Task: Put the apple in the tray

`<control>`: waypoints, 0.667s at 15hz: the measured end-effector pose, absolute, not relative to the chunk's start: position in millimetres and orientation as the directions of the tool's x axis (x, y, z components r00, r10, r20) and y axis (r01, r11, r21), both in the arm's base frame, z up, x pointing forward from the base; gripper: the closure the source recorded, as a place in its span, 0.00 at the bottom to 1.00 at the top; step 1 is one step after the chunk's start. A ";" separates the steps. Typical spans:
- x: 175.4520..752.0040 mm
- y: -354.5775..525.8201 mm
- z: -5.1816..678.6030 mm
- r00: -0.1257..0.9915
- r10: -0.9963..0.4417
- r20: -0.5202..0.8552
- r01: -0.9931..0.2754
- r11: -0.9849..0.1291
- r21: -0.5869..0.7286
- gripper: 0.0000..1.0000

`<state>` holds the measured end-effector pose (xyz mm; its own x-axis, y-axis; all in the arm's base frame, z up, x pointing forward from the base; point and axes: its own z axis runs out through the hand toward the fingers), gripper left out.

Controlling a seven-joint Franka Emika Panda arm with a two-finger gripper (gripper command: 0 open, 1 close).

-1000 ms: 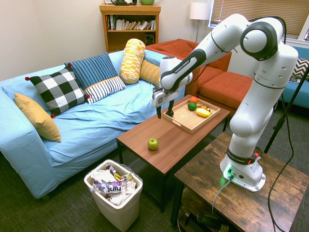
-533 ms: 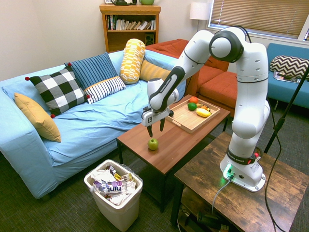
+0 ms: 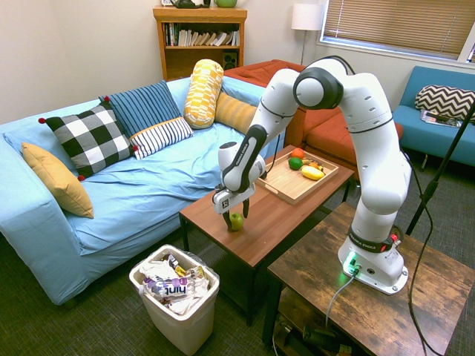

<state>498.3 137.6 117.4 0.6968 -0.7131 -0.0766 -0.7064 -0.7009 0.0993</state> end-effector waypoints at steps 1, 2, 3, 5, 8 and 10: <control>501.0 135.5 114.0 0.695 -0.716 -0.073 -0.708 -0.698 0.104 0.00; 502.1 134.1 110.7 0.693 -0.717 -0.071 -0.709 -0.696 0.108 0.00; 501.6 133.6 107.8 0.693 -0.717 -0.072 -0.709 -0.696 0.114 1.00; 499.8 134.9 102.4 0.695 -0.715 -0.075 -0.705 -0.698 0.122 1.00; 499.6 136.5 99.7 0.697 -0.713 -0.076 -0.703 -0.700 0.124 1.00; 501.8 134.7 100.4 0.695 -0.716 -0.071 -0.706 -0.697 0.120 1.00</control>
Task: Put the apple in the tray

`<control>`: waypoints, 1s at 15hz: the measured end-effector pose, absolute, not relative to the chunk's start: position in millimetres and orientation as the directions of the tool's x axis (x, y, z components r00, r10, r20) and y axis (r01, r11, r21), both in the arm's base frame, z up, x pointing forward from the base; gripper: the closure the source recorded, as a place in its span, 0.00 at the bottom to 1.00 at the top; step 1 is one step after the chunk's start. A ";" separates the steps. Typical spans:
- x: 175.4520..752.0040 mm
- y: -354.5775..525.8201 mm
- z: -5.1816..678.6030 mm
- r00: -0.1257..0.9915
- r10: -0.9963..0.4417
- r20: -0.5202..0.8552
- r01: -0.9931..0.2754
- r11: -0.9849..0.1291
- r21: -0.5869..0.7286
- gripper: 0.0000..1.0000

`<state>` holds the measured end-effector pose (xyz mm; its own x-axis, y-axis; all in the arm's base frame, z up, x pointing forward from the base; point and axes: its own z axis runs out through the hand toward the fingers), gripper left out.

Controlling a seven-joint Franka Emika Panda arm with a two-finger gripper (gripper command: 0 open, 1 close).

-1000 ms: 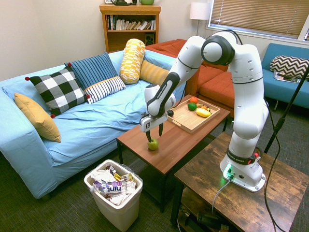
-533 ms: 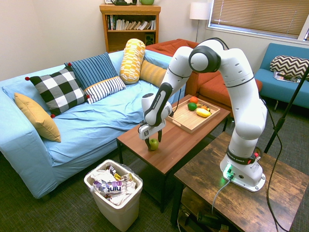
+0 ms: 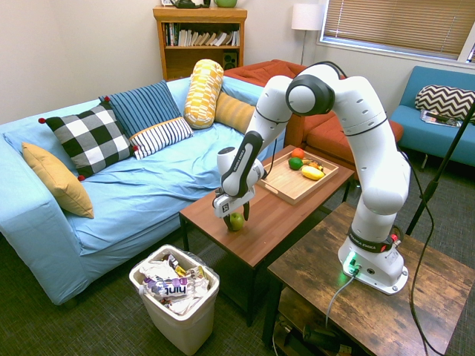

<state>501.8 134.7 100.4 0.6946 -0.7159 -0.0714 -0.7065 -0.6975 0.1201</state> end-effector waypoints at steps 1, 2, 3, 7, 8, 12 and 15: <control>502.9 134.4 100.8 0.694 -0.716 -0.068 -0.708 -0.697 0.116 1.00; 504.3 134.7 101.2 0.695 -0.716 -0.066 -0.708 -0.697 0.113 1.00; 506.3 135.4 102.3 0.695 -0.716 -0.064 -0.708 -0.697 0.109 1.00; 519.4 129.1 122.0 0.687 -0.726 -0.035 -0.722 -0.688 0.079 1.00; 524.8 121.3 137.0 0.678 -0.735 -0.020 -0.733 -0.678 0.065 1.00; 529.0 69.1 204.8 0.635 -0.772 0.024 -0.772 -0.634 0.038 1.00; 526.5 -12.2 236.8 0.572 -0.820 0.036 -0.820 -0.571 0.023 1.00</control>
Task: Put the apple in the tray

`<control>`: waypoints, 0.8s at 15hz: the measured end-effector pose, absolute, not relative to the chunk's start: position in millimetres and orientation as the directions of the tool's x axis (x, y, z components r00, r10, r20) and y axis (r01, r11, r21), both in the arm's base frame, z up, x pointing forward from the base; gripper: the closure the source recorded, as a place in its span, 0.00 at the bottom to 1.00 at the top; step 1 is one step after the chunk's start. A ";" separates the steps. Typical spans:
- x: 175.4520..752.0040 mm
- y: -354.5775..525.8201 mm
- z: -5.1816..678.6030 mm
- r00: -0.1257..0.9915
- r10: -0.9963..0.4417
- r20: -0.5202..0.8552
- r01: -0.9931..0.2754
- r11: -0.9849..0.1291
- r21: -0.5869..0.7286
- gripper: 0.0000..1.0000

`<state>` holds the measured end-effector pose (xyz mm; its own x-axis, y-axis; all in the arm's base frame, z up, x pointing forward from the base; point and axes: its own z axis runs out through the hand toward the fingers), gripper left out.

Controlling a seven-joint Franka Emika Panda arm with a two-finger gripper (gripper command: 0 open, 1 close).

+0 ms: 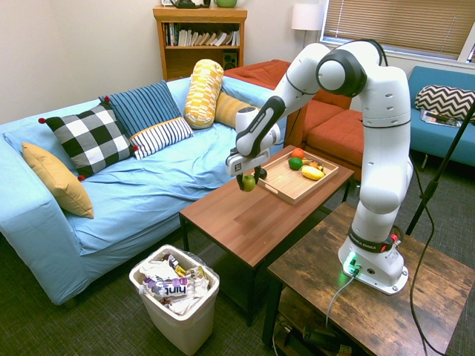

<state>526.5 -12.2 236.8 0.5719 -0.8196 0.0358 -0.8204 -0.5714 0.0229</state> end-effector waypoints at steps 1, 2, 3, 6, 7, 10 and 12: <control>525.4 -41.4 240.5 0.553 -0.833 0.037 -0.833 -0.552 0.018 1.00; 523.1 -68.5 240.6 0.538 -0.843 0.031 -0.843 -0.537 0.014 1.00; 522.9 -91.1 241.2 0.525 -0.851 0.027 -0.851 -0.525 0.006 1.00; 528.9 -139.3 233.6 0.493 -0.870 0.012 -0.870 -0.493 -0.006 1.00; 531.3 -152.1 229.3 0.484 -0.875 0.008 -0.875 -0.484 -0.006 1.00; 539.3 -193.8 214.3 0.439 -0.898 0.004 -0.898 -0.439 0.013 1.00; 548.1 -219.5 204.4 0.416 -0.910 -0.005 -0.909 -0.416 0.023 1.00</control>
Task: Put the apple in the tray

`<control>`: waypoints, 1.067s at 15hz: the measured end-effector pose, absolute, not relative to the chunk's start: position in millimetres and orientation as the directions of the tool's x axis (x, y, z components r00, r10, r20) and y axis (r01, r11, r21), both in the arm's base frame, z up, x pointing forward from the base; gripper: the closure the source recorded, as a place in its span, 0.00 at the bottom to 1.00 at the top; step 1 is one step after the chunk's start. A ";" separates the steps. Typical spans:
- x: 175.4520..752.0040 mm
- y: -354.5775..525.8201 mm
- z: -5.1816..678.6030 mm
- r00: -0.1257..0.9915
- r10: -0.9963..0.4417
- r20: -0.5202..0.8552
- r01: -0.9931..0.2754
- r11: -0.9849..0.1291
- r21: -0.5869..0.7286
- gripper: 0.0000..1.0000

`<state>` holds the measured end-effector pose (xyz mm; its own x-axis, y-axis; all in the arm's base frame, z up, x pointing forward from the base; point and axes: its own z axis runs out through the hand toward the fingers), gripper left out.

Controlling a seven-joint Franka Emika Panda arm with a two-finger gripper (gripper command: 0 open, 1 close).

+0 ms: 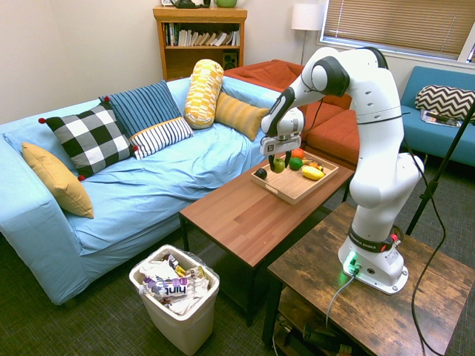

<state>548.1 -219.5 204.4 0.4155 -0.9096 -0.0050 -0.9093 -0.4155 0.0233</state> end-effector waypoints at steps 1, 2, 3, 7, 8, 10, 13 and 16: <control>551.5 -231.4 199.1 0.407 -0.913 -0.014 -0.913 -0.408 0.029 1.00; 554.1 -244.1 192.7 0.399 -0.917 -0.021 -0.916 -0.399 0.037 1.00; 556.0 -255.8 185.0 0.391 -0.920 -0.029 -0.919 -0.392 0.046 1.00; 559.0 -291.9 149.3 0.360 -0.931 -0.067 -0.929 -0.364 0.071 1.00; 559.4 -298.9 143.0 0.355 -0.932 -0.075 -0.930 -0.360 0.076 1.00; 561.6 -308.7 133.7 0.349 -0.933 -0.089 -0.931 -0.356 0.083 1.00; 561.9 -317.9 121.5 0.352 -0.931 -0.098 -0.928 -0.361 0.094 1.00; 558.9 -322.7 113.0 0.357 -0.928 -0.107 -0.925 -0.367 0.096 1.00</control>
<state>558.9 -322.7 113.0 0.3568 -0.9280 -0.1070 -0.9253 -0.3669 0.0959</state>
